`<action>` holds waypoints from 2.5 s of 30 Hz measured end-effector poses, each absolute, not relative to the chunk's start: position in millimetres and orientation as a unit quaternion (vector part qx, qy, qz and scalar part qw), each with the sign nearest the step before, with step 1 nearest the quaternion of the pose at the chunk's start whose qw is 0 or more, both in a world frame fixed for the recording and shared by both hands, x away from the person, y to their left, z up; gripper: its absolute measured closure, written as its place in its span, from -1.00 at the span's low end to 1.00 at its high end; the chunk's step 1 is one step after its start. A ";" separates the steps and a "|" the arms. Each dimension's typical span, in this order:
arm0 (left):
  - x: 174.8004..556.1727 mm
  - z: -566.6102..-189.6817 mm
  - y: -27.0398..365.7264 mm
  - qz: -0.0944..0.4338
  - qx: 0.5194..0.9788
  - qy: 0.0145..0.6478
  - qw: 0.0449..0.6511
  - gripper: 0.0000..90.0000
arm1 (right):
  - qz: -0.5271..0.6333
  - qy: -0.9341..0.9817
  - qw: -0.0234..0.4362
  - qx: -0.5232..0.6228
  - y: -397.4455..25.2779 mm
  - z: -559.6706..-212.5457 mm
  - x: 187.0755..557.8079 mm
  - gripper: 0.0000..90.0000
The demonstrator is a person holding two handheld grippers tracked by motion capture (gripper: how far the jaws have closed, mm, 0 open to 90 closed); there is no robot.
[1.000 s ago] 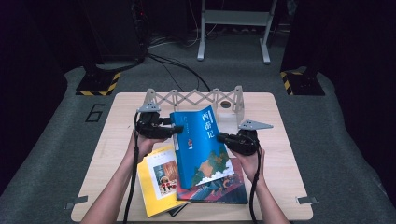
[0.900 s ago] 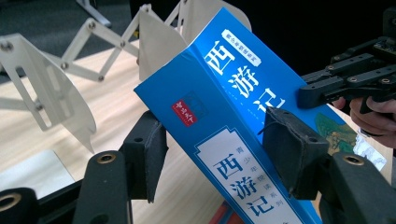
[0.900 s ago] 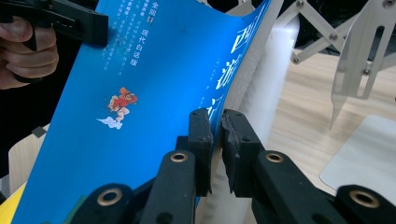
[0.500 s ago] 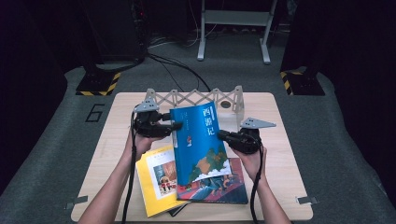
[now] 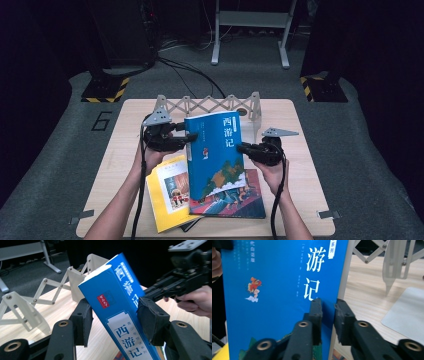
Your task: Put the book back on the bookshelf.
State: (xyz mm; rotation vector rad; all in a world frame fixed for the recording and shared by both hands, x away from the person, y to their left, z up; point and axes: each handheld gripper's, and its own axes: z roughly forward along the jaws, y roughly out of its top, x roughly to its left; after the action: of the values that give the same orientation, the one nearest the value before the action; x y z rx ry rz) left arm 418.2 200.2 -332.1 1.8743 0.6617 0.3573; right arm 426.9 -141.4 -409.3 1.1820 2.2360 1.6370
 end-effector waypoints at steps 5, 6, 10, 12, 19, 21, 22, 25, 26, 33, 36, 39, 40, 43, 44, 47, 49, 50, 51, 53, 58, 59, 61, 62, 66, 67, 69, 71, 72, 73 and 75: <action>416.1 -330.2 200.1 0.144 0.789 0.252 0.541 0.06 | 0.537 0.738 0.053 0.405 -139.1 -413.5 433.4 0.71; 415.9 -330.0 199.5 0.143 0.788 0.250 0.544 0.06 | 0.535 0.737 0.052 0.409 -138.6 -413.6 433.7 0.74; 416.2 -328.9 198.5 0.144 0.790 0.242 0.545 0.07 | 0.533 0.738 0.056 0.410 -138.5 -413.7 434.4 0.82; 417.2 -328.2 197.8 0.141 0.791 0.240 0.545 0.07 | 0.536 0.736 0.061 0.409 -139.2 -413.3 432.4 0.85; 423.9 -322.2 194.7 0.136 0.797 0.216 0.547 0.09 | 0.543 0.726 0.074 0.414 -138.7 -411.4 428.8 0.89; 425.5 -319.9 193.7 0.140 0.798 0.214 0.546 0.10 | 0.552 0.721 0.075 0.411 -139.3 -408.9 427.2 0.90; 427.1 -319.2 195.3 0.140 0.801 0.209 0.544 0.10 | 0.555 0.722 0.082 0.405 -139.4 -407.4 426.1 0.91; 427.1 -320.5 197.3 0.137 0.796 0.208 0.551 0.10 | 0.554 0.724 0.090 0.401 -138.1 -405.0 422.6 0.91; 425.8 -320.6 197.9 0.136 0.795 0.208 0.553 0.11 | 0.552 0.727 0.091 0.399 -138.6 -404.9 422.1 0.90; 409.3 -316.6 194.6 0.141 0.796 0.182 0.559 0.16 | 0.546 0.742 0.054 0.385 -136.6 -407.9 429.7 0.06; 405.6 -315.7 192.5 0.141 0.797 0.175 0.560 0.16 | 0.543 0.750 0.044 0.375 -131.2 -407.8 433.9 -0.15; 407.3 -316.9 197.0 0.133 0.795 0.183 0.563 0.17 | 0.540 0.753 0.044 0.375 -127.4 -406.9 438.2 0.00; 408.4 -317.4 199.6 0.129 0.795 0.183 0.564 0.18 | 0.543 0.749 0.046 0.378 -128.5 -407.3 438.2 0.09; 409.2 -319.5 202.6 0.111 0.791 0.189 0.571 0.20 | 0.553 0.741 0.048 0.378 -132.2 -408.7 437.3 0.25; 409.2 -320.6 201.9 0.099 0.787 0.195 0.576 0.21 | 0.558 0.738 0.050 0.376 -133.8 -409.2 436.4 0.31; 409.8 -321.1 201.2 0.093 0.788 0.198 0.575 0.21 | 0.556 0.739 0.061 0.375 -134.0 -408.8 433.5 0.34; 409.4 -322.0 201.0 0.088 0.787 0.204 0.575 0.21 | 0.559 0.737 0.060 0.375 -135.8 -408.5 431.2 0.37; 409.2 -322.8 201.0 0.082 0.788 0.206 0.575 0.21 | 0.559 0.737 0.060 0.374 -136.3 -408.3 430.6 0.37; 409.0 -323.5 200.7 0.078 0.786 0.211 0.576 0.21 | 0.562 0.735 0.063 0.373 -136.8 -408.0 429.4 0.38; 409.2 -323.9 200.3 0.075 0.787 0.215 0.573 0.21 | 0.562 0.735 0.064 0.374 -136.7 -407.7 428.4 0.38; 407.3 -325.2 195.5 0.077 0.809 0.245 0.529 0.22 | 0.561 0.736 0.070 0.373 -136.7 -406.1 426.3 0.41; 407.4 -327.2 196.3 0.084 0.803 0.268 0.526 0.22 | 0.565 0.733 0.071 0.372 -137.0 -405.9 425.3 0.45; 410.2 -328.1 198.6 0.081 0.801 0.292 0.517 0.21 | 0.575 0.729 0.068 0.367 -136.5 -404.2 423.3 0.50; 411.7 -328.9 199.7 0.080 0.800 0.294 0.516 0.21 | 0.574 0.731 0.072 0.362 -134.9 -402.4 422.4 0.56; 413.5 -332.8 202.3 0.077 0.793 0.289 0.531 0.21 | 0.559 0.739 0.084 0.366 -127.8 -399.5 423.9 0.64; 412.0 -332.9 201.7 0.081 0.793 0.288 0.531 0.21 | 0.557 0.738 0.086 0.372 -127.9 -400.8 425.7 0.63; 411.1 -333.7 201.5 0.086 0.792 0.280 0.536 0.22 | 0.554 0.738 0.080 0.377 -128.9 -404.0 428.2 0.52; 409.6 -332.6 200.6 0.092 0.795 0.271 0.534 0.22 | 0.538 0.749 0.063 0.381 -127.9 -407.9 432.7 0.08; 409.6 -332.6 200.6 0.092 0.795 0.271 0.534 0.23 | 0.538 0.749 0.063 0.381 -127.9 -407.9 432.7 0.08; 408.8 -331.6 199.5 0.095 0.800 0.261 0.532 0.23 | 0.538 0.751 0.050 0.380 -127.1 -410.7 435.3 -0.03; 405.6 -329.6 196.0 0.100 0.805 0.248 0.530 0.23 | 0.532 0.757 0.029 0.378 -124.0 -413.2 440.5 -0.21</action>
State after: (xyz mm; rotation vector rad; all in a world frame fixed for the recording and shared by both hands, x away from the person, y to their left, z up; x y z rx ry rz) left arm 405.6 196.0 -329.6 1.9214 0.5932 0.2393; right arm 440.5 -124.0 -413.2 1.1660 2.3366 1.6413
